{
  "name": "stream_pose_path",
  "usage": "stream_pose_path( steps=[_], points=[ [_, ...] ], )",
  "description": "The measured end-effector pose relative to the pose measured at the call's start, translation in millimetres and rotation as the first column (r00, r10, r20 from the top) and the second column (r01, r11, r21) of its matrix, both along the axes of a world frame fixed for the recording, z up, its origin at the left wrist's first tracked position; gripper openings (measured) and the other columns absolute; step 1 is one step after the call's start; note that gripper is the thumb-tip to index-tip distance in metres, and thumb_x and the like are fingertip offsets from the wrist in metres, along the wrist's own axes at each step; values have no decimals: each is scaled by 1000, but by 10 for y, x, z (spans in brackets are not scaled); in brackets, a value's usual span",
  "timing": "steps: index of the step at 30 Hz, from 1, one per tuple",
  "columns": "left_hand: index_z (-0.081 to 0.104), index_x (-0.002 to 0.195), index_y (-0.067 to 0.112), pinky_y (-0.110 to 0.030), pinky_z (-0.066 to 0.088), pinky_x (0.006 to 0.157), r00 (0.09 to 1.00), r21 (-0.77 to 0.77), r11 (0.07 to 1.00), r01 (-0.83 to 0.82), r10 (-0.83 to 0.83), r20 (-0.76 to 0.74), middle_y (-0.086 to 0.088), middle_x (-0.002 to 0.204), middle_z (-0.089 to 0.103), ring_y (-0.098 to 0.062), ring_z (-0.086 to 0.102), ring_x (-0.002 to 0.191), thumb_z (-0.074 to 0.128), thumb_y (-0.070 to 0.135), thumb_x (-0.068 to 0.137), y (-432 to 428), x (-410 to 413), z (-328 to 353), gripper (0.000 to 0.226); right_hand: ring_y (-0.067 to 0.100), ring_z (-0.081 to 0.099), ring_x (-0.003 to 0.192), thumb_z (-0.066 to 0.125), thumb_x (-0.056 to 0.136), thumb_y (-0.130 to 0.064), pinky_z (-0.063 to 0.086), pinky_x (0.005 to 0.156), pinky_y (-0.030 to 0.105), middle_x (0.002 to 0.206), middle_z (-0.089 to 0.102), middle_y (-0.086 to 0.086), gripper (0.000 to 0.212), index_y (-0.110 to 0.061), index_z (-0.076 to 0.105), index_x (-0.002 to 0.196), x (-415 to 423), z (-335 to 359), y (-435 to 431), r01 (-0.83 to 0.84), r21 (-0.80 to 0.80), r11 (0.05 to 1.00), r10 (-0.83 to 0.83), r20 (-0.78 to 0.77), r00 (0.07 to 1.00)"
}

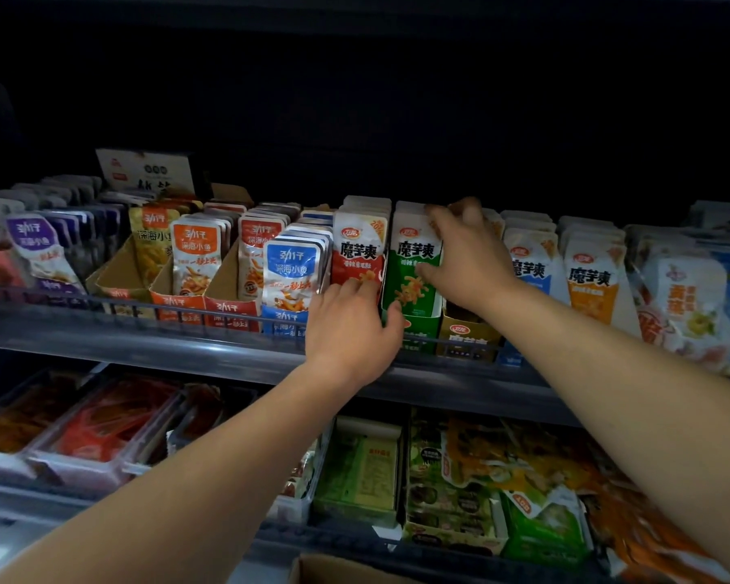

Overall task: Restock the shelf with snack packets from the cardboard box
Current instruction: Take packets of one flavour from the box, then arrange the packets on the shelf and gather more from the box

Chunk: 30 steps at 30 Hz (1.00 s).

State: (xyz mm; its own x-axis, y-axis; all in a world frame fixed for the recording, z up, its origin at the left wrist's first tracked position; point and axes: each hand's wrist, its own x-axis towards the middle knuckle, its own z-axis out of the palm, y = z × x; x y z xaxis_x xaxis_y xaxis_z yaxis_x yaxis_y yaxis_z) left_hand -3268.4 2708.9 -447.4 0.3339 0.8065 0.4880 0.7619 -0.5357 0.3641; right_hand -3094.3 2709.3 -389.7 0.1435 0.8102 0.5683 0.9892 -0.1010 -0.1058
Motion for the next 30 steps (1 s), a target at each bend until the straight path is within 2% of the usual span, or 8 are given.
stream_pose_path(
  steps=[6, 10, 14, 16, 19, 22, 26, 30],
  points=[
    [60, 128, 17, -39, 43, 96, 995, -39, 997, 67, -63, 75, -4, 118, 65, -26, 58, 112, 51, 42, 100, -10, -64, 74, 39, 26, 46, 128, 66, 92, -36, 45, 102, 39, 137, 47, 6, 56, -21, 48, 142, -97, -51, -495, -118, 66, 991, 123, -76, 989],
    [63, 125, 17, -41, 49, 93, 982, 3, 993, 118, -117, 147, -4, 116, 65, -25, 58, 108, 58, 37, 97, -99, -172, 106, 35, 20, 51, 118, 64, 94, -32, 48, 95, 38, 123, 56, 1, 41, -18, 57, 132, -247, -260, -994, -192, 69, 979, 198, -94, 976],
    [64, 127, 15, -43, 46, 99, 983, 86, 992, 93, -105, 151, -6, 119, 64, -26, 56, 113, 60, 31, 96, -300, -366, 61, 36, 16, 54, 111, 61, 96, -34, 49, 90, 34, 118, 56, -5, 36, -20, 60, 129, -412, -697, -1462, -226, -21, 974, 220, -153, 963],
    [64, 122, 14, -41, 47, 93, 979, 76, 992, 99, -111, 173, -4, 112, 63, -25, 56, 108, 59, 30, 96, -426, -521, -78, 30, 15, 54, 110, 59, 97, -36, 48, 89, 30, 118, 56, -7, 35, -22, 59, 130, -477, -1008, -1654, -230, -110, 967, 208, -181, 961],
    [64, 112, 17, -39, 50, 78, 983, -65, 991, 117, -106, 153, 3, 97, 60, -20, 57, 92, 58, 36, 97, -614, -783, -592, 25, 14, 53, 115, 56, 99, -37, 48, 89, 28, 121, 57, -7, 36, -23, 57, 132, -557, -1597, -1928, -207, -257, 944, 154, -212, 965],
    [66, 107, 20, -43, 56, 77, 981, -315, 940, 130, -75, 180, 3, 91, 65, -20, 63, 85, 56, 46, 90, -863, -1074, -1358, 33, 15, 52, 118, 53, 100, -39, 47, 89, 28, 126, 55, -7, 36, -27, 54, 134, -576, -2285, -2171, -174, -449, 877, 66, -247, 967],
    [68, 113, 29, -45, 57, 91, 998, -603, 795, 63, -40, 51, 0, 120, 61, -21, 64, 106, 54, 60, 84, -1225, -1429, -2343, 45, 18, 51, 119, 53, 99, -39, 47, 88, 31, 126, 55, -4, 38, -27, 52, 135, -519, -3180, -2471, -180, -681, 710, -10, -265, 964],
    [63, 125, 29, -47, 54, 93, 998, -695, 718, -39, -9, -65, -3, 133, 53, -30, 59, 115, 60, 51, 92, -1427, -1634, -2905, 40, 21, 51, 122, 55, 99, -29, 46, 91, 31, 133, 55, 0, 39, -24, 51, 138, -425, -3805, -2765, -156, -821, 549, -102, -251, 963]
  ],
)
